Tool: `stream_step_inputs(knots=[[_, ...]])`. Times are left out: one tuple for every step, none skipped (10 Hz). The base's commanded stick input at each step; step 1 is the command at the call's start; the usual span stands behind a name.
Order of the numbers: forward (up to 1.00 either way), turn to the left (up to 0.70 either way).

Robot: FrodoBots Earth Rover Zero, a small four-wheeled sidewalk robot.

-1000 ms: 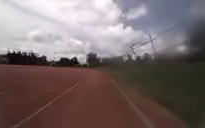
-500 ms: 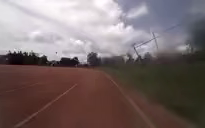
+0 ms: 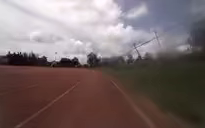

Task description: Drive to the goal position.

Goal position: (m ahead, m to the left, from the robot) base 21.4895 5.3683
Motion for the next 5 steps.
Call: stream_step_inputs(knots=[[0.7,-0.22],[0.7,0.0],[0.7,0.0],[0.7,0.0],[0.7,0.0]])
